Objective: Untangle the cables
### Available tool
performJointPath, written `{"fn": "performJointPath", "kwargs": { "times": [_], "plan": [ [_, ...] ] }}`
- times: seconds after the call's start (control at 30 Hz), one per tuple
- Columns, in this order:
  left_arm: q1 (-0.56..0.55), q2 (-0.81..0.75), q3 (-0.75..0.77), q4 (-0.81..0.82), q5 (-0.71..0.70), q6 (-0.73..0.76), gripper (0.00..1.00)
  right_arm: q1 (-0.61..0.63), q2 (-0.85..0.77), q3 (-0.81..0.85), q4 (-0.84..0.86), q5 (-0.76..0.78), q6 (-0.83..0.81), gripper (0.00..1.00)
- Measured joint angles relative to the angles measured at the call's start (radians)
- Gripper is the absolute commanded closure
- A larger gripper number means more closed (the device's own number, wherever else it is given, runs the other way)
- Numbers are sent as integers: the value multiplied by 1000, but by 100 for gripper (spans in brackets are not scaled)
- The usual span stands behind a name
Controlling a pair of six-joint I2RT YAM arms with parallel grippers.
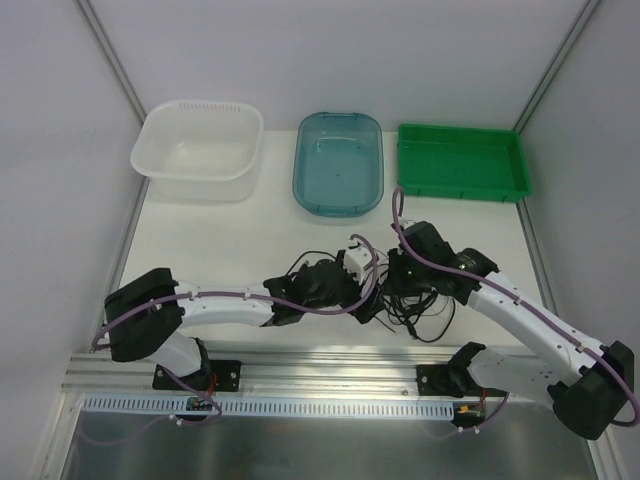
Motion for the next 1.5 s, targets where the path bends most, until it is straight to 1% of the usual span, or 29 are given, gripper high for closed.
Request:
{"fn": "performJointPath", "kwargs": {
  "times": [0.07,0.1,0.13,0.2,0.23,0.3,0.4,0.5,0.7,0.87,1.0,1.1,1.27,1.4,1.5],
  "plan": [
    [-12,32,0,24,14,5,24,0,-8,0,0,0,3,99],
    [-13,45,0,31,19,5,31,1,-12,0,0,0,3,99],
    [-19,58,0,40,23,5,36,1,-16,0,0,0,5,99],
    [-24,80,0,53,28,3,56,1,-25,0,0,0,6,99],
    [-25,87,0,57,32,3,80,1,-28,0,0,0,6,99],
    [-26,91,0,59,35,1,99,1,-35,0,0,3,5,99],
    [-26,69,-10,60,22,4,100,2,-40,-2,0,11,5,99],
    [-26,-19,-32,19,-15,1,100,4,-49,-21,7,21,4,99],
    [-25,-278,-18,-167,-99,-19,100,-7,-63,-132,30,72,0,99],
    [-23,-496,-14,-320,-146,-62,100,-95,-70,-201,32,79,-11,99],
    [-22,-659,-13,-444,-200,-101,100,-157,-73,-217,34,79,-22,99],
    [-19,-770,6,-563,-266,-117,100,-184,-73,-220,39,77,-25,99],
    [-16,-860,83,-745,-398,-160,100,-218,-71,-220,38,75,-25,96],
    [-16,-911,97,-841,-497,-201,100,-239,-60,-221,38,75,-25,93],
    [-16,-930,107,-914,-564,-223,100,-249,-60,-221,38,71,-25,93]
  ]
}}
